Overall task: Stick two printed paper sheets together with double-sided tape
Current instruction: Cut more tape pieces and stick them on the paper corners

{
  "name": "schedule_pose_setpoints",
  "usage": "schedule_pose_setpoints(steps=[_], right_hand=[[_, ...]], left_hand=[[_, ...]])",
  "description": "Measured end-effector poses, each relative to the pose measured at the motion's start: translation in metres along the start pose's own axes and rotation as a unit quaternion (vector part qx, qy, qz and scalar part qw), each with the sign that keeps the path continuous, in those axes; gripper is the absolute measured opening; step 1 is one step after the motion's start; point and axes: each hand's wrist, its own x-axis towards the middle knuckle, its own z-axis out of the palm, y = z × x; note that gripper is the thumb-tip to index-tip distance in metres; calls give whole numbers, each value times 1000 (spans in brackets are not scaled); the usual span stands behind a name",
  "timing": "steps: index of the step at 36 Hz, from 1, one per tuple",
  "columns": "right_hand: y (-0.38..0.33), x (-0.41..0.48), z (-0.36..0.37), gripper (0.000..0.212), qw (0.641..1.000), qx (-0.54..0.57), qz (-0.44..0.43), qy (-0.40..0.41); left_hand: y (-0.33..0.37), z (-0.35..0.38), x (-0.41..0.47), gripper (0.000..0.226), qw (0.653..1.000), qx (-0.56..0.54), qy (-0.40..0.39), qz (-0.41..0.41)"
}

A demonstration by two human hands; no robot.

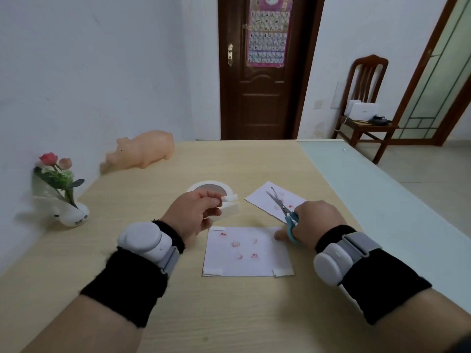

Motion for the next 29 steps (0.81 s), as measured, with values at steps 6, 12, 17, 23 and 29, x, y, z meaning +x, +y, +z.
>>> schedule_pose_setpoints(steps=[6, 12, 17, 23, 29], right_hand=[[6, 4, -4, 61, 999, 20, 31, -15], [11, 7, -8, 56, 994, 57, 45, -79], [16, 9, -11, 28, 991, 81, 38, -99], [15, 7, -13, 42, 996, 48, 50, -47], [19, 5, -13, 43, 998, 50, 30, -22]], left_hand=[[1, 2, -3, 28, 1000, -22, -1, -10], [-1, 2, -3, 31, 1000, -11, -6, -14], [-3, 5, -3, 35, 1000, -7, -8, -11], [-4, 9, -4, 36, 1000, -6, -29, -9], [-7, 11, -5, 34, 999, -4, -45, -23]])
